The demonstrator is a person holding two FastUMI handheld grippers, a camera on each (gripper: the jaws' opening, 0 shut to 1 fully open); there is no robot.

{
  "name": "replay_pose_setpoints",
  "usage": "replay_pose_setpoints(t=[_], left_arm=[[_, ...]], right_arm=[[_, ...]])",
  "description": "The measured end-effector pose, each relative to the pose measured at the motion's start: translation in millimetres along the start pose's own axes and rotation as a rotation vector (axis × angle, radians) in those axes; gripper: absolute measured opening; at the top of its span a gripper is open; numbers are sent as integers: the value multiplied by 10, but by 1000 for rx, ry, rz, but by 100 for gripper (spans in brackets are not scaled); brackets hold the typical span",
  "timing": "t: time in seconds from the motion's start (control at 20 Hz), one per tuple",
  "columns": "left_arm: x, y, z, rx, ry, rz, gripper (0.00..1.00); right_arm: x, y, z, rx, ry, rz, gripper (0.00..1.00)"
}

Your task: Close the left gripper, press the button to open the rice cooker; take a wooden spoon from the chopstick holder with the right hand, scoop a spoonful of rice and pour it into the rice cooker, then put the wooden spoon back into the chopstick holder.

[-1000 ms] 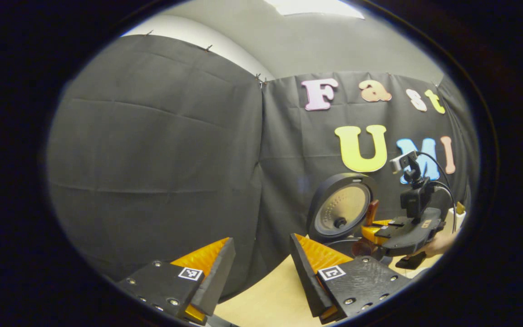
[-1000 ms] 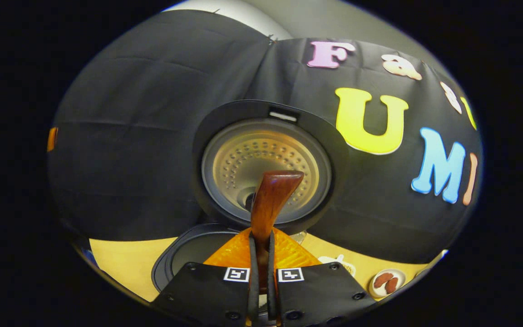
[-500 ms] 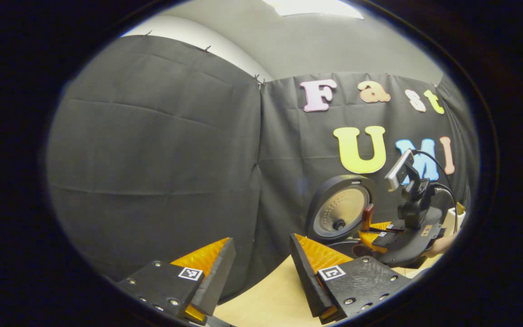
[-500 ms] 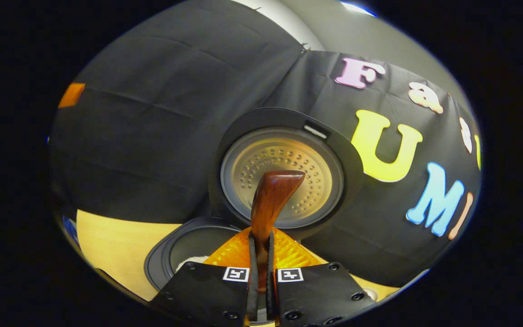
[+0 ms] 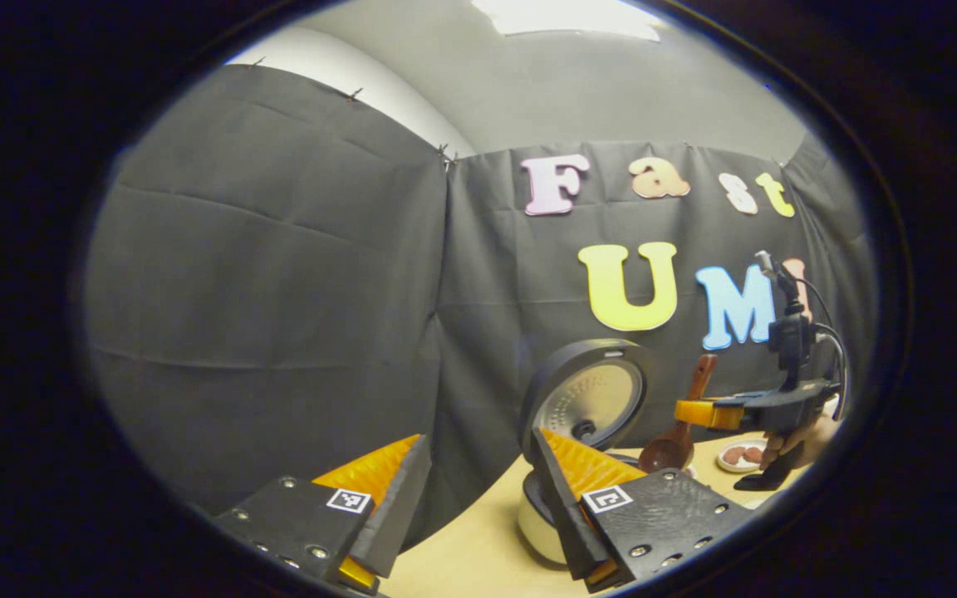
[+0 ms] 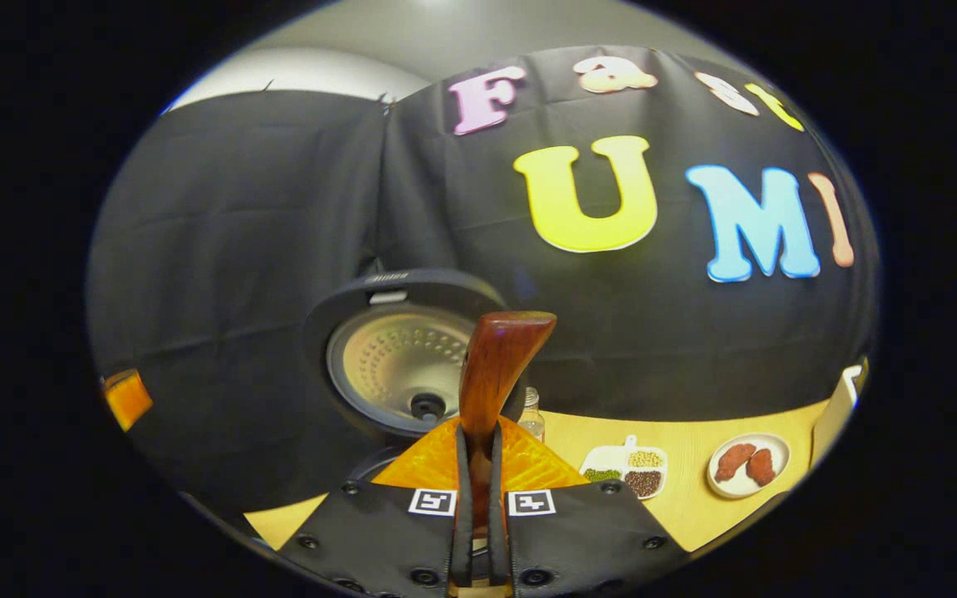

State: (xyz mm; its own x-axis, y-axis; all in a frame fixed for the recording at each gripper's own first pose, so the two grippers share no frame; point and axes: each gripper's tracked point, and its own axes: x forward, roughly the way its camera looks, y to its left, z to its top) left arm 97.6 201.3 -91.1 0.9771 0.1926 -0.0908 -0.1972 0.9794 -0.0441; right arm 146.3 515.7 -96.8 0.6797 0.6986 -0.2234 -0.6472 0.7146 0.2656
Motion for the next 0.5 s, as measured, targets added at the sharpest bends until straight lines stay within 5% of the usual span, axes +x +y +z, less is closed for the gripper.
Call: replay_pose_setpoints(t=[0.5], left_arm=[[305, -750, 54, -38, -27, -163, 77]], right_arm=[[-773, -1208, 458, 204, -85, -248, 9]])
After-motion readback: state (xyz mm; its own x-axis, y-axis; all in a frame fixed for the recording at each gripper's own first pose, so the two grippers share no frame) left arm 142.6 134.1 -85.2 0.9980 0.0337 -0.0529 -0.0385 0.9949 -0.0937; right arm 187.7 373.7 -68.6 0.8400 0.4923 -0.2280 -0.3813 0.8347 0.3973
